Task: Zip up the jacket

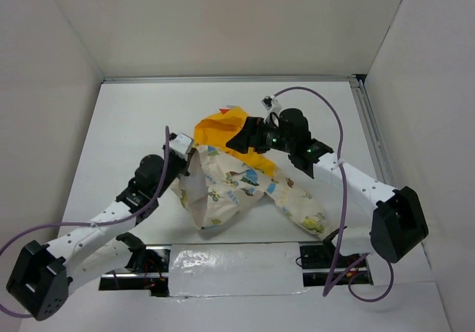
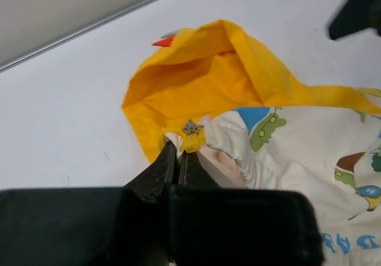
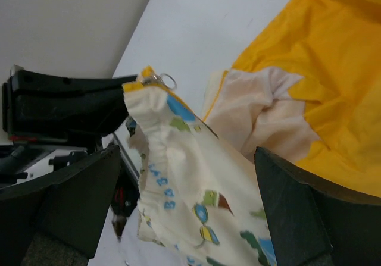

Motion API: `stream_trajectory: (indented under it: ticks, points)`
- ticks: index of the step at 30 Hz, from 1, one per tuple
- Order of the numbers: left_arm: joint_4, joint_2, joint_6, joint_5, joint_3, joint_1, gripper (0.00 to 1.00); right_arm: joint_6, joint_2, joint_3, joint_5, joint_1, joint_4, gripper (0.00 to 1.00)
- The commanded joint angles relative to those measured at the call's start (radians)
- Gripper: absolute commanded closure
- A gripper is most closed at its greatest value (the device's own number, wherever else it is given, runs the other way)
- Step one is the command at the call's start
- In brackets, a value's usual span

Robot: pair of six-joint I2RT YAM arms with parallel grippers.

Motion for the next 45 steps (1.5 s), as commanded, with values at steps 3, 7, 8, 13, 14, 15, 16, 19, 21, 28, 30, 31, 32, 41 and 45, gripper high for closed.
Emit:
stream_trajectory:
  ticks: [3,7,8,13,14,15,16,19,21,28,30,31,32,41,45]
  points:
    - [0.268,0.125,0.003,0.457,0.030,0.312,1.00,0.133,0.067,0.029,0.198,0.026,0.096,0.00]
    - [0.128,0.158,-0.010,0.644,0.110,0.366,1.00,0.167,0.170,0.083,0.313,0.066,0.082,0.00]
    - [0.092,0.147,-0.010,0.660,0.119,0.369,1.00,0.185,0.189,0.094,0.332,0.077,0.086,0.00]
    - [-0.184,0.062,-0.220,0.625,0.184,0.386,0.44,0.181,0.249,0.101,0.517,0.141,0.097,0.00]
    - [-0.268,0.043,-0.259,0.572,0.184,0.387,0.37,0.193,0.248,0.088,0.542,0.155,0.103,0.00]
    - [-0.313,0.022,-0.301,0.545,0.189,0.390,0.36,0.219,0.242,0.078,0.559,0.170,0.111,0.00]
    - [-0.353,-0.026,-0.367,0.542,0.189,0.391,0.32,0.245,0.237,0.066,0.586,0.184,0.110,0.00]
    - [-0.514,-0.104,-0.513,0.533,0.211,0.397,0.01,0.357,0.204,0.005,0.729,0.239,0.143,0.00]
    - [-0.620,-0.124,-0.567,0.514,0.256,0.400,0.01,0.450,0.171,-0.046,0.848,0.285,0.160,0.00]
    - [-0.881,-0.106,-0.859,0.597,0.386,0.392,0.01,0.540,0.159,-0.165,0.910,0.354,0.218,0.01]
    - [-0.938,-0.117,-0.915,0.606,0.385,0.386,0.01,0.534,0.158,-0.176,0.919,0.364,0.209,0.01]
    - [-0.947,-0.124,-0.914,0.622,0.380,0.380,0.01,0.532,0.154,-0.188,0.953,0.374,0.200,0.01]
    - [-0.970,-0.133,-0.928,0.628,0.385,0.375,0.01,0.524,0.150,-0.198,0.958,0.376,0.198,0.01]
    - [-1.030,-0.295,-0.943,0.684,0.334,0.343,0.01,0.521,0.153,-0.193,0.892,0.381,0.202,0.01]
    - [-0.984,-0.290,-0.961,0.724,0.282,0.344,0.01,0.536,0.151,-0.195,0.867,0.373,0.215,0.00]
